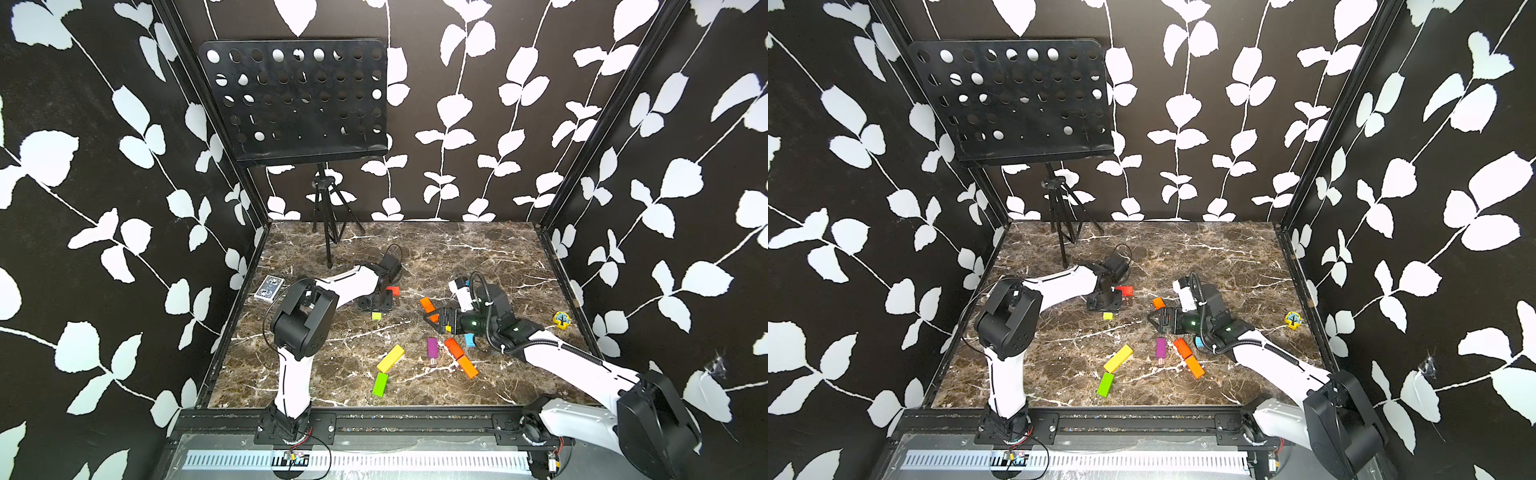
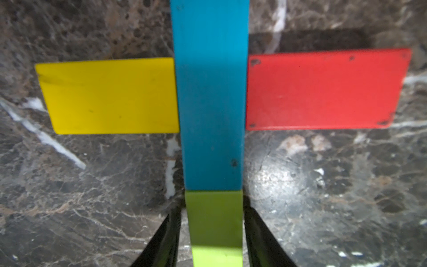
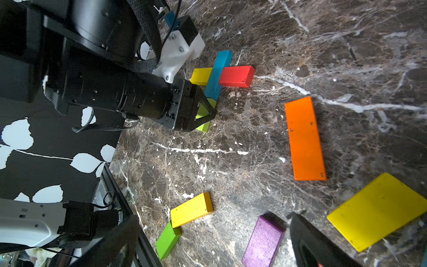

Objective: Assemble the letter t with building blocks
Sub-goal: Assemble the building block at the center of the board.

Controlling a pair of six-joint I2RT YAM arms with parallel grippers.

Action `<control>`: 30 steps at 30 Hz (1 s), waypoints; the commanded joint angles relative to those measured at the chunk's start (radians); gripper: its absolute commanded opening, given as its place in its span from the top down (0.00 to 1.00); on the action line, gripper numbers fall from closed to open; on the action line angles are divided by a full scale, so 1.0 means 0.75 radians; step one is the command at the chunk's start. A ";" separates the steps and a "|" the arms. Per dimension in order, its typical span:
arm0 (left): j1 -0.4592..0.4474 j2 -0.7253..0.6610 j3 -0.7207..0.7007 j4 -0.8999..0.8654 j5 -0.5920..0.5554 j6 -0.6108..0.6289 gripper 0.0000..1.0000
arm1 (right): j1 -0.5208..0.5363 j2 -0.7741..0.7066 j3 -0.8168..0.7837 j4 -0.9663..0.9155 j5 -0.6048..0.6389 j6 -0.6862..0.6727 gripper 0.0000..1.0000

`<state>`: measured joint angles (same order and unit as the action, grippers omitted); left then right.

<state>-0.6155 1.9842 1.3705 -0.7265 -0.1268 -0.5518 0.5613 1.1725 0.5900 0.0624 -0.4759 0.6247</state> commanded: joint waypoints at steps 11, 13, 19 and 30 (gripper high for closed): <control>0.015 0.020 -0.036 -0.021 0.007 0.044 0.48 | -0.010 -0.052 -0.041 0.017 -0.003 0.002 0.01; 0.015 0.004 -0.046 -0.011 0.012 0.043 0.47 | -0.010 -0.055 -0.046 0.023 -0.006 0.005 0.01; 0.013 -0.068 -0.093 0.035 0.032 0.065 0.46 | -0.011 -0.072 -0.058 0.024 -0.009 0.008 0.01; -0.002 -0.367 -0.264 0.204 0.087 0.133 0.16 | -0.010 -0.161 -0.107 0.021 -0.003 0.030 0.01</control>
<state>-0.6109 1.8095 1.2007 -0.6235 -0.0914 -0.4820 0.5564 1.0786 0.5251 0.0566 -0.4759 0.6350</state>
